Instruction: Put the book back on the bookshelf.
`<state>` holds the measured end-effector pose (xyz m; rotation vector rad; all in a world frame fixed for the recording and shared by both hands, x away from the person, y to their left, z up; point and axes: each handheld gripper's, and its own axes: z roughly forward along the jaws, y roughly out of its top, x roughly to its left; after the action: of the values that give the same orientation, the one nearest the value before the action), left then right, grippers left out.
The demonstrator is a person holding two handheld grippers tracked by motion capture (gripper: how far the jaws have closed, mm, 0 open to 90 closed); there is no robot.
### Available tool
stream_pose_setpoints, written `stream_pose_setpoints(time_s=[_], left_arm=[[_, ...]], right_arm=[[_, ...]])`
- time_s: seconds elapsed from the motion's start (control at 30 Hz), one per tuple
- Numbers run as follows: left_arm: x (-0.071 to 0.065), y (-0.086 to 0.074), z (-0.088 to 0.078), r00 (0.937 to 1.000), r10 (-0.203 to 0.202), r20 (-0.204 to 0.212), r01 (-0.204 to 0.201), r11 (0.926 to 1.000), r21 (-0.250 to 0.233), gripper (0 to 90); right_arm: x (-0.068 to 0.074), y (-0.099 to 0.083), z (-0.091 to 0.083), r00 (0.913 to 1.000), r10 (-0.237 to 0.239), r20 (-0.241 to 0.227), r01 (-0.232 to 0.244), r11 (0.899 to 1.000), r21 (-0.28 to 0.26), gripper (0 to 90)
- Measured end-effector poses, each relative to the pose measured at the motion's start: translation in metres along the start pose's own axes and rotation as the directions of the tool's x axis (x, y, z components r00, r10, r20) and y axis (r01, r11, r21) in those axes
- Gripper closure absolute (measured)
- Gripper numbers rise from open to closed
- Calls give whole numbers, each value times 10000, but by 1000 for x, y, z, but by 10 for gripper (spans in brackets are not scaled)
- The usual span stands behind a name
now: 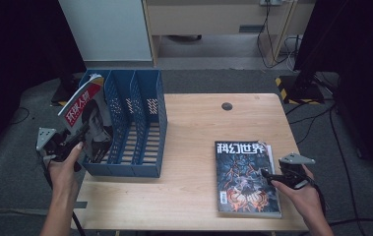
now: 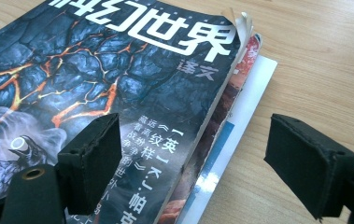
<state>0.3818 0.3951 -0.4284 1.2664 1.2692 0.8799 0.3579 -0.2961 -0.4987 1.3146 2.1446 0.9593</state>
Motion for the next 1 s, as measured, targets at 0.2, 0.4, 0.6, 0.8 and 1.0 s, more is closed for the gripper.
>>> stream_pose_setpoints(time_s=[0.2, 0.4, 0.6, 0.8, 1.0], left_arm=[[-1, -6, -12, 10000, 73, 47, -73, 10000, 43, 359], [2, -20, -26, 9999, -156, -46, 157, 9998, 156, 320], [0, -26, -39, 9998, -183, -21, 183, 9994, 279, 308], [-3, -36, -50, 9996, -234, 161, 228, 9991, 352, 308], [-10, -45, -57, 9992, -240, 316, 227, 9988, 424, 308]], right_arm=[[1, 1, 0, 10000, -15, -47, 15, 10000, -20, 181], [2, 1, -1, 10000, -57, -17, 57, 10000, -52, 177], [2, 2, -1, 10000, -81, -20, 81, 9999, -59, 172], [2, 1, 0, 10000, -84, -40, 84, 10000, 5, 168], [2, 2, -1, 10000, -34, -18, 34, 10000, -34, 167]])
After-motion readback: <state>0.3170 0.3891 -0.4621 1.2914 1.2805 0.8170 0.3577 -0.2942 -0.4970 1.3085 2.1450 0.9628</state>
